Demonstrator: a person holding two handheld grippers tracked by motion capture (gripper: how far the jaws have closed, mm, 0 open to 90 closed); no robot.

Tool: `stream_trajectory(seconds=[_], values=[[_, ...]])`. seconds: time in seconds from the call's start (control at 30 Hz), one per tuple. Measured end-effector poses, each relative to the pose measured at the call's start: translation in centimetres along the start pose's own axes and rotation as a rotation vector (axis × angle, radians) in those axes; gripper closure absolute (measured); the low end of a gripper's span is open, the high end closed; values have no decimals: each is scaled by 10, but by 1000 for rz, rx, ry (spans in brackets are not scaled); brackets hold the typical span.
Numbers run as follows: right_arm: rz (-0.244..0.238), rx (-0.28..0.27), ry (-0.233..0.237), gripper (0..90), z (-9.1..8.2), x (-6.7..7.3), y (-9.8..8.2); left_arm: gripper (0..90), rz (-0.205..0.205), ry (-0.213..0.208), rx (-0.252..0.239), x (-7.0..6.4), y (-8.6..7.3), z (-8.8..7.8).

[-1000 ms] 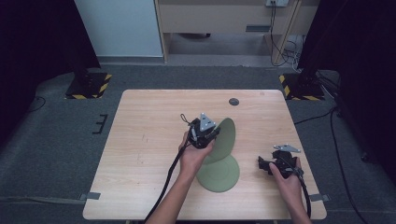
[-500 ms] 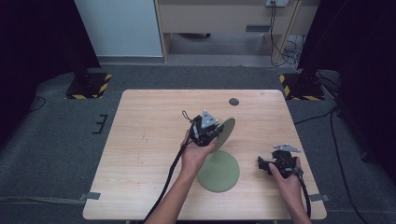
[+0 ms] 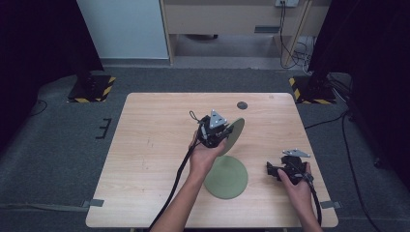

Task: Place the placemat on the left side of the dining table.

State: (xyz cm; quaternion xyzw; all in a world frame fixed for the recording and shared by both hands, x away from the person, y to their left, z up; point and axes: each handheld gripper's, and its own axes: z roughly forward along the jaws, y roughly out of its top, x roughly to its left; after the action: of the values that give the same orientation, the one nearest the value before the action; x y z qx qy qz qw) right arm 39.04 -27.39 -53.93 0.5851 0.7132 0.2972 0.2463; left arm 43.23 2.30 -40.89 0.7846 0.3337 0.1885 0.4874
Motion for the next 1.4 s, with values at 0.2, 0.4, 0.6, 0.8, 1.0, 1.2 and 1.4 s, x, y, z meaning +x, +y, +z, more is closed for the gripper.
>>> stream_trajectory(seconds=[0.2, 0.4, 0.6, 0.8, 1.0, 1.2, 1.4], values=[[-3, 0, 0, 19, 0, 0, 0, 854, -10, -1, -1, 3, 5, 0], [-2, -1, -3, 19, 1, 0, 0, 853, -27, 2, -12, 7, 7, -3], [-1, 0, -3, 18, 1, 0, 0, 853, -40, -7, -18, 7, 5, -4], [2, 1, -4, 18, 1, 1, 0, 853, -35, -8, -19, 8, 3, -5], [4, 1, -5, 13, 1, 1, 1, 853, -49, 3, -35, 14, 6, -13], [4, 1, -5, 13, 1, 1, 1, 853, -72, 26, -47, 25, 7, -21], [5, 1, -5, 13, 1, 1, 1, 854, -66, 48, -31, 34, 5, -27]])
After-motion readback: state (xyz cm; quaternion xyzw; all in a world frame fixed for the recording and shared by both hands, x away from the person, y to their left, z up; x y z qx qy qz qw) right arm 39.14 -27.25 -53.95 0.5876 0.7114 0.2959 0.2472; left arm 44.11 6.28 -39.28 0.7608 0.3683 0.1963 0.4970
